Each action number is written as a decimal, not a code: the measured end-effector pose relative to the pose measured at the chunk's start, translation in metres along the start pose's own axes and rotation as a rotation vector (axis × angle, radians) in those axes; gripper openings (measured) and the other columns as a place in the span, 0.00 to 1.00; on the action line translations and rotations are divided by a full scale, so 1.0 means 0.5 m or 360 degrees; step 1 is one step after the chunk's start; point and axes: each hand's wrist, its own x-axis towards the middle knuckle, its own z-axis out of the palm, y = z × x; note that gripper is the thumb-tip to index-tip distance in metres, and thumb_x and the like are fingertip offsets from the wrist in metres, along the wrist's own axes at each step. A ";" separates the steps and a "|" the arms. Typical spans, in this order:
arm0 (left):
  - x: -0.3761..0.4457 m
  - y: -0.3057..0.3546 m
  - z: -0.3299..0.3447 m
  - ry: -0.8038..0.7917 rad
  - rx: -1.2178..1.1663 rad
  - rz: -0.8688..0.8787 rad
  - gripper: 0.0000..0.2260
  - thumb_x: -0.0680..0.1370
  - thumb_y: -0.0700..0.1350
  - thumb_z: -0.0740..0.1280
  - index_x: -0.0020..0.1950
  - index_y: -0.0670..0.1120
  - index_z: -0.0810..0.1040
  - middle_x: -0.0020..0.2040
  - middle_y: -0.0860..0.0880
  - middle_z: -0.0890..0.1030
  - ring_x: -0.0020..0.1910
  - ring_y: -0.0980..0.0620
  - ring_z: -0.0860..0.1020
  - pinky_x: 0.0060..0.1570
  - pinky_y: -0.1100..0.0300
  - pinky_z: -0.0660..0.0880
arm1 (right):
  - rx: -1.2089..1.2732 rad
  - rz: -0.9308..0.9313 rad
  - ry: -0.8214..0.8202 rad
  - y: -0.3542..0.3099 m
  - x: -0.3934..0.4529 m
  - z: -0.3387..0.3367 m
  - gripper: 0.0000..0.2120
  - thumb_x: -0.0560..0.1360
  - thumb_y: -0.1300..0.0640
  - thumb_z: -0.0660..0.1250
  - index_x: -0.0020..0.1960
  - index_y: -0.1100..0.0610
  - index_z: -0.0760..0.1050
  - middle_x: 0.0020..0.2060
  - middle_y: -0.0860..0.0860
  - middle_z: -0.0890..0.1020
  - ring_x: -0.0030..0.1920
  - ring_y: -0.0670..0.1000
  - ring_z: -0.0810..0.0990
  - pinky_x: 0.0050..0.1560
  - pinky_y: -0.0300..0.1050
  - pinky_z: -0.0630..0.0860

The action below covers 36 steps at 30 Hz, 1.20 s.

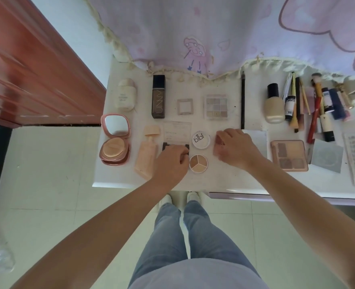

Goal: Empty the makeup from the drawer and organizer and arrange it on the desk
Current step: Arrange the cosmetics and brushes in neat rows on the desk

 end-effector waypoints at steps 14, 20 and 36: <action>0.038 0.079 -0.112 -0.0974 -0.1164 0.0124 0.11 0.78 0.40 0.62 0.59 0.42 0.73 0.45 0.50 0.79 0.41 0.56 0.78 0.42 0.66 0.77 | 0.1063 -0.0313 0.0588 -0.069 -0.162 -0.141 0.33 0.61 0.54 0.75 0.62 0.44 0.66 0.55 0.40 0.69 0.57 0.39 0.71 0.56 0.25 0.70; 0.039 0.092 -0.122 -0.1069 -0.1347 0.0220 0.08 0.76 0.35 0.62 0.44 0.46 0.77 0.34 0.52 0.79 0.31 0.58 0.77 0.33 0.67 0.74 | 0.1065 -0.0466 0.0755 -0.074 -0.163 -0.144 0.26 0.61 0.47 0.72 0.54 0.54 0.69 0.53 0.48 0.73 0.55 0.45 0.73 0.54 0.29 0.74; 0.041 0.199 -0.012 -0.0584 -0.2140 -0.0003 0.13 0.69 0.27 0.63 0.46 0.42 0.72 0.41 0.51 0.84 0.35 0.58 0.82 0.37 0.68 0.79 | 0.1203 -0.0627 0.0580 0.106 -0.135 -0.154 0.09 0.68 0.54 0.67 0.49 0.48 0.79 0.49 0.46 0.79 0.50 0.31 0.76 0.52 0.27 0.73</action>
